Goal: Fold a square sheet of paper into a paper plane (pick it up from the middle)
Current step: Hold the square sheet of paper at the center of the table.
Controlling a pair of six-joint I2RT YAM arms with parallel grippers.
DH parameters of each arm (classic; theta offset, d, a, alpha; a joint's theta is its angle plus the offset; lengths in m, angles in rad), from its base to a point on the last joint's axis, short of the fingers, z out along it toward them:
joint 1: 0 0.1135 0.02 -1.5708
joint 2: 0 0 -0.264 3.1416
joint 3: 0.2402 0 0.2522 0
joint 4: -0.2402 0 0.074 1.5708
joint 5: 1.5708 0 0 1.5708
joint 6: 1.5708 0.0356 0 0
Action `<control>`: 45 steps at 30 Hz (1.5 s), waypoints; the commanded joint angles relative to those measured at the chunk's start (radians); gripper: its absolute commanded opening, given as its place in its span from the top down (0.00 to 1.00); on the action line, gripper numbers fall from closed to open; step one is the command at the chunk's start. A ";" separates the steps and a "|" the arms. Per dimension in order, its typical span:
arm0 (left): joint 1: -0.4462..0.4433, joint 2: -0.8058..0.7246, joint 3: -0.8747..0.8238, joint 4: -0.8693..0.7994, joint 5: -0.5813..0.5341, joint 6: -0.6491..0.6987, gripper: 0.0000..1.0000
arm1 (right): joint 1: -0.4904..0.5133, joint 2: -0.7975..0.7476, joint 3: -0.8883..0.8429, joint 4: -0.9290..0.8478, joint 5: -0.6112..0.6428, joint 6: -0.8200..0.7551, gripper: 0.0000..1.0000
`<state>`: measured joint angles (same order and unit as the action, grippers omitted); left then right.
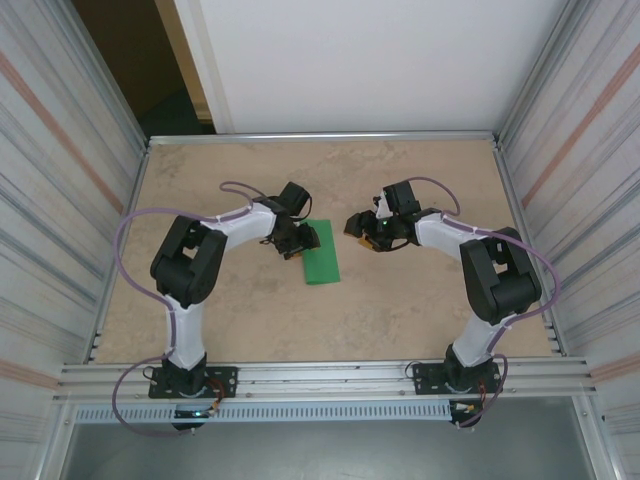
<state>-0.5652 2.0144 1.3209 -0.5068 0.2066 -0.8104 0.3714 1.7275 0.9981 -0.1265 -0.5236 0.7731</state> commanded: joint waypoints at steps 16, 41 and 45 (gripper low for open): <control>-0.024 0.257 -0.036 -0.060 -0.048 0.080 0.49 | -0.008 0.021 -0.008 -0.027 -0.018 -0.034 0.43; -0.022 0.323 0.028 -0.125 -0.043 0.083 0.47 | 0.001 0.044 -0.010 -0.013 -0.039 -0.040 0.46; -0.022 0.327 0.023 -0.128 -0.046 0.078 0.47 | 0.013 0.056 -0.005 -0.010 -0.043 -0.043 0.48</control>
<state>-0.5652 2.1010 1.4490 -0.6662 0.2115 -0.7582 0.3737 1.7615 0.9966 -0.1352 -0.5503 0.7536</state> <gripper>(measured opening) 0.533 0.524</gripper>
